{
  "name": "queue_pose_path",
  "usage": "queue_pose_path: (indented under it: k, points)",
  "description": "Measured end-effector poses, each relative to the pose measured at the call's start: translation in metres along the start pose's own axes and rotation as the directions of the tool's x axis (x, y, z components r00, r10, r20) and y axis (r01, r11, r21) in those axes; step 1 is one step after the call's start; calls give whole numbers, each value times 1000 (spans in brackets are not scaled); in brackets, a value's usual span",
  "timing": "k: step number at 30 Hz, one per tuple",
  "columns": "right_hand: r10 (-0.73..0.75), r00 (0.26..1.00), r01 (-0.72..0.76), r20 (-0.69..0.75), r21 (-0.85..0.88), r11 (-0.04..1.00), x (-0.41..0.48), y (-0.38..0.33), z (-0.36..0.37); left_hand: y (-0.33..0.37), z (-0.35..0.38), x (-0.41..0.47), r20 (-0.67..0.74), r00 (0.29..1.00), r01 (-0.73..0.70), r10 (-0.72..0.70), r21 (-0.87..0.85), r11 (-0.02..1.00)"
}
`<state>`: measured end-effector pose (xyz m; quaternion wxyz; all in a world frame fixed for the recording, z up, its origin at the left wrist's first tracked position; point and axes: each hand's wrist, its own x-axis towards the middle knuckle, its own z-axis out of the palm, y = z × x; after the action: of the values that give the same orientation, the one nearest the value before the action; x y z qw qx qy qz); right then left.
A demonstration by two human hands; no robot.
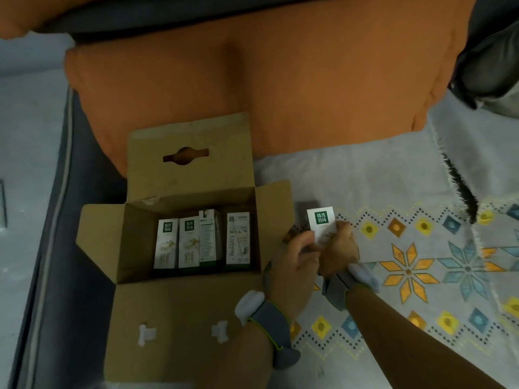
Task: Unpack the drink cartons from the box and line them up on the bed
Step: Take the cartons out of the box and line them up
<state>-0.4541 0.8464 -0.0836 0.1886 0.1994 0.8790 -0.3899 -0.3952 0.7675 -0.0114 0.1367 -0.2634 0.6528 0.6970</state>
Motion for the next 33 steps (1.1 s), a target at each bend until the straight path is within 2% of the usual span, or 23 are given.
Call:
queue_pose_path:
  k: [2, 4, 7, 11, 13, 15, 21, 24, 26, 28, 33]
  points:
    - [7, 1000, -8, 30, 31, 1000, 5, -1, 4, -3, 1, 1, 5, 1000, 1, -1, 18, 1000]
    - [-4, 999, 5, 46, -27, 1000, 6, -1, 6, -3, 0, 0, 8, 1000, 6, -6, 23, 1000]
    - [5, 997, -3, 72, -20, 1000, 6, -1, 10, 1, -2, -4, 18, 1000, 11, -12, 41, 999]
    - [31, 982, -28, 188, -16, 999, 0, 0, 5, 9, -7, -11, 31, 1000, 1, -3, 51, 999]
    - [24, 977, -5, 210, -90, 996, -2, 0, -2, 15, -12, -16, 25, 999, -30, 30, 28, 999]
    - [14, 987, 15, 160, -177, 984, -2, 0, -10, 20, -20, -19, 12, 999, -50, 49, 17, 999]
    - [-82, 980, 116, 181, -187, 976, -13, -18, -27, 33, -50, -28, -82, 995, -52, 52, 3, 999]
    - [-159, 977, 183, 144, -169, 968, -24, -34, -29, 34, -69, -29, -154, 986, -42, 56, 98, 994]
    - [-206, 972, 221, 114, -150, 964, -31, -45, -30, 29, -85, -24, -238, 970, 6, 50, 226, 974]
    - [-262, 960, 272, 96, -129, 954, -38, -58, -31, 21, -102, -16, -313, 950, 98, 19, 354, 930]
    - [-352, 936, 351, 7, -119, 929, -51, -91, -30, 4, -136, 15, -414, 906, 322, -88, 538, 779]
